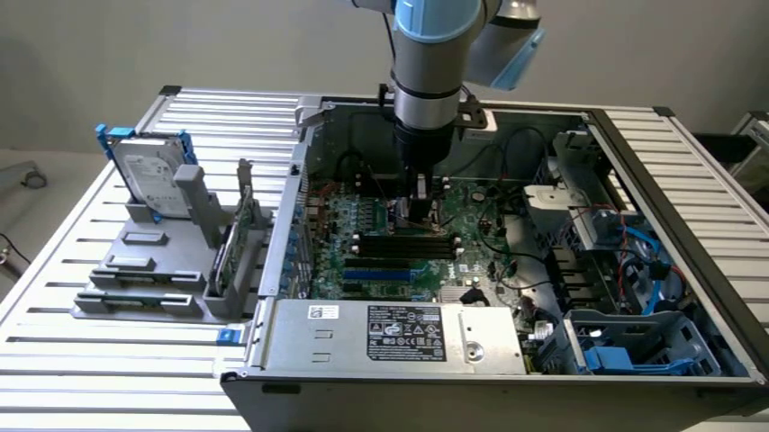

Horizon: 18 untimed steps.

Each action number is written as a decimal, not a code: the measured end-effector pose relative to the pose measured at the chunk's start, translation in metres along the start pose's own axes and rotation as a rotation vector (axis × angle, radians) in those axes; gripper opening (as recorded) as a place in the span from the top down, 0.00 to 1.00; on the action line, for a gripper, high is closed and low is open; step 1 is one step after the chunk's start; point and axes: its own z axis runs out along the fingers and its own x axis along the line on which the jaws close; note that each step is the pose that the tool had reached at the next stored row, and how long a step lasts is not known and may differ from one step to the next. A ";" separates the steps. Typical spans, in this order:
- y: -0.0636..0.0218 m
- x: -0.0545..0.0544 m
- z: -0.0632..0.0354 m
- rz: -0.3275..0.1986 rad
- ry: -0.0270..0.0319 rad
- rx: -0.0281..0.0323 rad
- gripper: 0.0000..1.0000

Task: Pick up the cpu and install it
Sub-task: 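Place the cpu into insertion slot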

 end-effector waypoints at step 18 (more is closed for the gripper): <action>-0.0012 0.003 0.0060 0.000 -0.0014 0.0001 0.45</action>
